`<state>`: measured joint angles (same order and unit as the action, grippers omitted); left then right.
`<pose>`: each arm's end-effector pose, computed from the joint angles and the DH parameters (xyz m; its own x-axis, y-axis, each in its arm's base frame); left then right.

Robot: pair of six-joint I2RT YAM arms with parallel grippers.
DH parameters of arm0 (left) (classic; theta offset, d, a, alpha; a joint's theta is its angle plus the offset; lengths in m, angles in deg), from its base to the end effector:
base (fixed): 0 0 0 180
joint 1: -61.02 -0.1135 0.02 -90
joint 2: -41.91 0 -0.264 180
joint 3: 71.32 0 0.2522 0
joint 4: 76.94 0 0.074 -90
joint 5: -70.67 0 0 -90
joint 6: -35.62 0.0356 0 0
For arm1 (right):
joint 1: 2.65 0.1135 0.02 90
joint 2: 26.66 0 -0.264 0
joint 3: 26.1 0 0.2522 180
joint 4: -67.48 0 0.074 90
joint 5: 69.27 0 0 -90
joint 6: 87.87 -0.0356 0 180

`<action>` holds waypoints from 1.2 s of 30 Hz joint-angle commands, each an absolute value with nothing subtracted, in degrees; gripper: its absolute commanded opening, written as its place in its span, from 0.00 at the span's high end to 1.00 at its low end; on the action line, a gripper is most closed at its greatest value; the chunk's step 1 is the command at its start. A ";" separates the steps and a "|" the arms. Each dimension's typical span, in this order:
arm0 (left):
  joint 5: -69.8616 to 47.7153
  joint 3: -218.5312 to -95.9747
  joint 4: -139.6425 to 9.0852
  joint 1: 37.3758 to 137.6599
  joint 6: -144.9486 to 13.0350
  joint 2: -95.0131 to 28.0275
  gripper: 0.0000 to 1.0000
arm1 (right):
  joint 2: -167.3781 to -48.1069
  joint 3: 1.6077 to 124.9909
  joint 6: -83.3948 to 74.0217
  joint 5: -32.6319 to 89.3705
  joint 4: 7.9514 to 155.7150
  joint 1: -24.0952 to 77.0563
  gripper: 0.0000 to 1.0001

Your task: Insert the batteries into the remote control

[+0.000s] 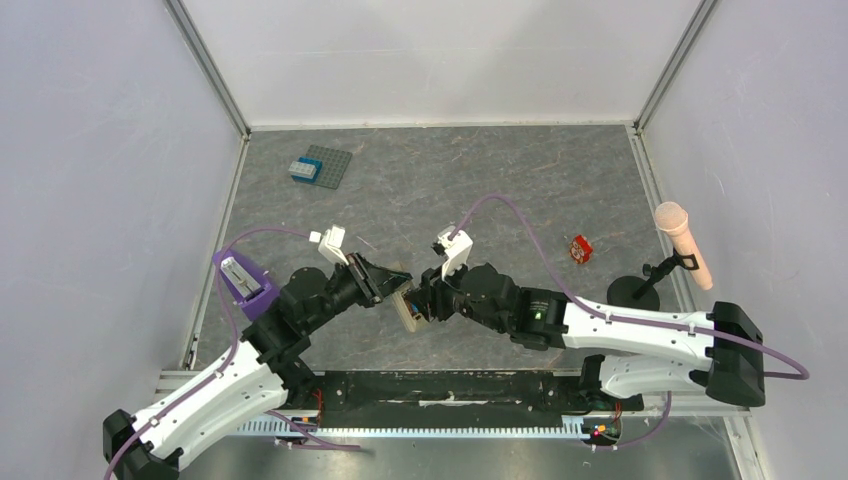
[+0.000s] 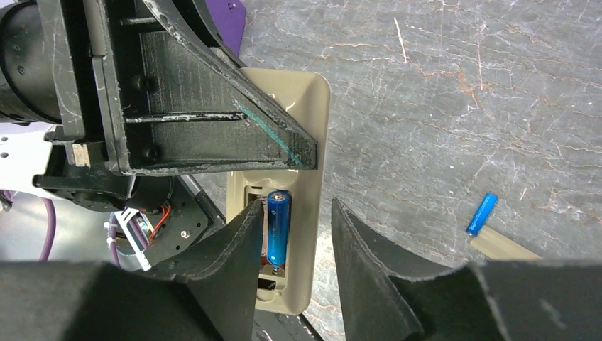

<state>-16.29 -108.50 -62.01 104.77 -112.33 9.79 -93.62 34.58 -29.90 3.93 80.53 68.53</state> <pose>0.1111 -0.1089 0.2573 -0.6830 -0.5179 -0.5151 0.2815 0.4641 -0.8399 0.0966 0.2516 0.2931 -0.5244 0.0351 -0.8507 -0.6370 0.6468 0.4194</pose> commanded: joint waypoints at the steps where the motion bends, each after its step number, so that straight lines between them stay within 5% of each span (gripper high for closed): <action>1: -17.23 -111.36 -63.46 104.70 -110.25 9.44 0.98 | -95.06 37.49 -27.19 2.23 80.03 69.27 0.59; 8: -17.39 -111.45 -63.46 104.70 -110.01 8.88 0.98 | -95.79 37.67 -27.55 0.91 80.59 69.52 0.78; 23: -19.49 -109.87 -61.55 104.70 -108.93 9.52 0.98 | -88.43 32.71 -29.74 -0.83 75.63 69.51 0.91; 36: -19.60 -109.08 -62.47 104.70 -106.32 10.71 0.98 | -77.29 19.58 -11.03 32.44 53.77 69.51 0.92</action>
